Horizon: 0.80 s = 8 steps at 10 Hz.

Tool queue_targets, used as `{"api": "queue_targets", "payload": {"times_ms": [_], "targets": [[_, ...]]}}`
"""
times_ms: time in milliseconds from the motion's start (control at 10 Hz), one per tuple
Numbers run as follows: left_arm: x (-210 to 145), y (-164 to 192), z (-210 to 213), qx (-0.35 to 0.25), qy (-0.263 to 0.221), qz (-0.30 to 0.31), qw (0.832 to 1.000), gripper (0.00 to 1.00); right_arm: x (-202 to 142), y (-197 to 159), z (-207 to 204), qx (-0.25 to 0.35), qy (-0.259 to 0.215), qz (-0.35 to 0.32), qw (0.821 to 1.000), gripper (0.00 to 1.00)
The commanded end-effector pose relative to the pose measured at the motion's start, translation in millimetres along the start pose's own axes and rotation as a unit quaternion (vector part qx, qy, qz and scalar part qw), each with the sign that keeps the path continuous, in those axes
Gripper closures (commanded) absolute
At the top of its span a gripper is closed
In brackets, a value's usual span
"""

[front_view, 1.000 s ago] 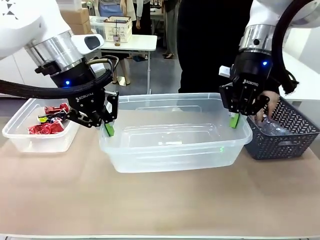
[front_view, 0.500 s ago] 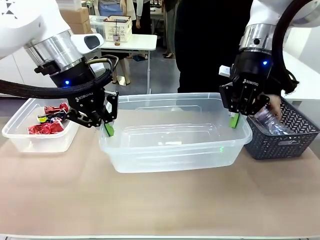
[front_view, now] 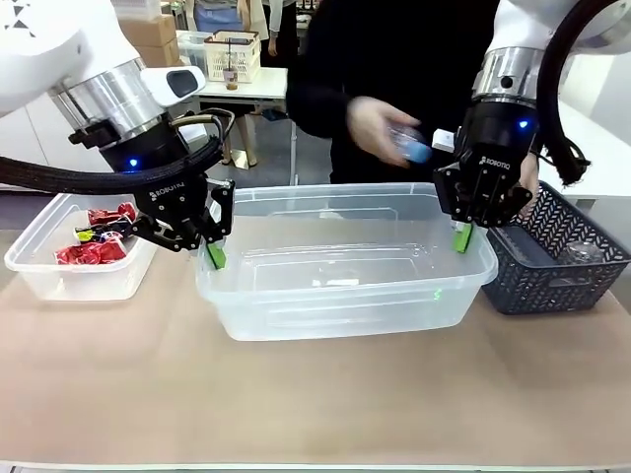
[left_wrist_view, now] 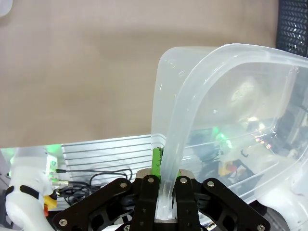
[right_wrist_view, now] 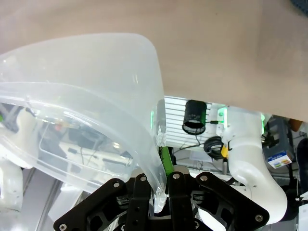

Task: Sort the waste into each basket.
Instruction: Offer the picked Organizing box to the human.

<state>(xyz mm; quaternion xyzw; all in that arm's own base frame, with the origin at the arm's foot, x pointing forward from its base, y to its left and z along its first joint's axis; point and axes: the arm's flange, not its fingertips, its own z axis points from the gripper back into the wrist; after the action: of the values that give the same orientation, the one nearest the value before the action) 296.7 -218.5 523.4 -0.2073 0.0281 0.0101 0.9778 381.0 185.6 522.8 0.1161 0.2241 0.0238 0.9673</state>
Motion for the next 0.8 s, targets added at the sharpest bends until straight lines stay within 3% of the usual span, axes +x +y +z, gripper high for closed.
{"api": "queue_targets", "payload": {"times_ms": [0, 700], "targets": [[-0.3, 4.4, 2.7, 0.009, 0.002, 0.009, 1.0, 1.0, -4.0, -7.0, 2.6, 0.013, -0.002, 0.0, 1.0, 1.0], [-0.3, 4.4, 2.7, 0.009, 0.002, 0.009, 1.0, 1.0, -4.0, -7.0, 2.6, 0.013, -0.002, 0.0, 1.0, 1.0]]}}
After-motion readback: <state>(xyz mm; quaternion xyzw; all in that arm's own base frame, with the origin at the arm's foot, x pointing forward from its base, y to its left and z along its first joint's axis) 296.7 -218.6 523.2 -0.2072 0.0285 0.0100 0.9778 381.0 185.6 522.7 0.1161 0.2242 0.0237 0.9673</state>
